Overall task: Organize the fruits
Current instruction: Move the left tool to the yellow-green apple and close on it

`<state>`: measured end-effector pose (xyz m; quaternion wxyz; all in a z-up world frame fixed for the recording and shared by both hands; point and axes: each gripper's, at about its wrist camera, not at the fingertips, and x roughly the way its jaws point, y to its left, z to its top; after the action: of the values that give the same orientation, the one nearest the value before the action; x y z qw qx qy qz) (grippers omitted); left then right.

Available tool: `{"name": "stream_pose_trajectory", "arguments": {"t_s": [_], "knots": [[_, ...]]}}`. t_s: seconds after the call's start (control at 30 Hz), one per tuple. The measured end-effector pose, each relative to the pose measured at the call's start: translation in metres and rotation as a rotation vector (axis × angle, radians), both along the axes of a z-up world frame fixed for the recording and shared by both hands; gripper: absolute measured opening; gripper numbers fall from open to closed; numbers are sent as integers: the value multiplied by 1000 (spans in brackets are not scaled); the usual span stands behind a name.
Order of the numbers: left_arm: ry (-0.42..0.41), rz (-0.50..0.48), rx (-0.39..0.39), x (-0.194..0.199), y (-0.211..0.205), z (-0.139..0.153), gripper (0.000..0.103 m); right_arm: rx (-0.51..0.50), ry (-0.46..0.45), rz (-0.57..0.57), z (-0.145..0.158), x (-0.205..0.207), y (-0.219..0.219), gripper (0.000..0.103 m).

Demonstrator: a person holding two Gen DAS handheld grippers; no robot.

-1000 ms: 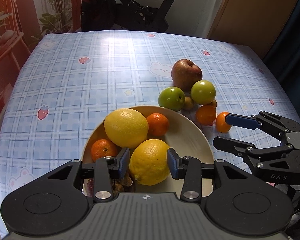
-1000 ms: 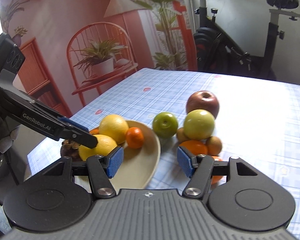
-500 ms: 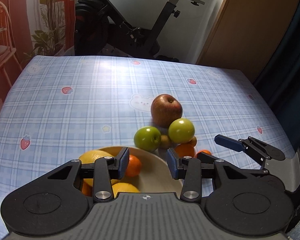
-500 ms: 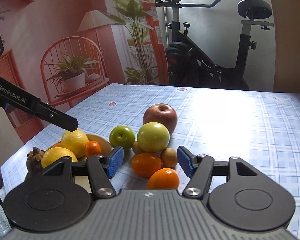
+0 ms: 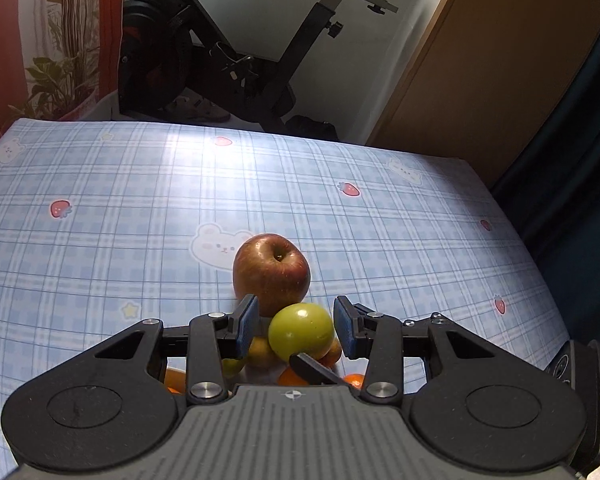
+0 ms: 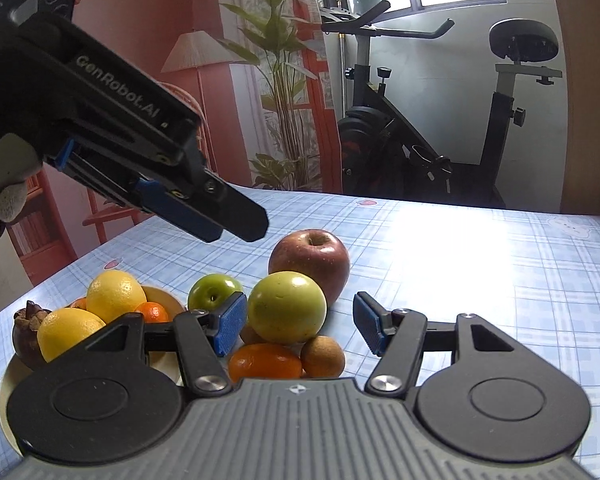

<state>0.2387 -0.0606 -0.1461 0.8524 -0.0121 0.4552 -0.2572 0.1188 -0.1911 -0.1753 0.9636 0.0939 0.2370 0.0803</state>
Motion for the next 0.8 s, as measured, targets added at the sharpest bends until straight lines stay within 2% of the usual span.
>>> {"name": "stream_pose_trajectory", "arguments": {"t_s": [0.2, 0.47, 0.8], "knots": [[31, -3, 4, 8, -8, -10, 44, 13, 10, 19, -3, 3, -1, 59], [34, -14, 33, 7, -13, -15, 44, -10, 40, 51, -7, 13, 4, 54], [38, -53, 46, 4, -16, -19, 42, 26, 65, 31, -10, 13, -2, 51]]}}
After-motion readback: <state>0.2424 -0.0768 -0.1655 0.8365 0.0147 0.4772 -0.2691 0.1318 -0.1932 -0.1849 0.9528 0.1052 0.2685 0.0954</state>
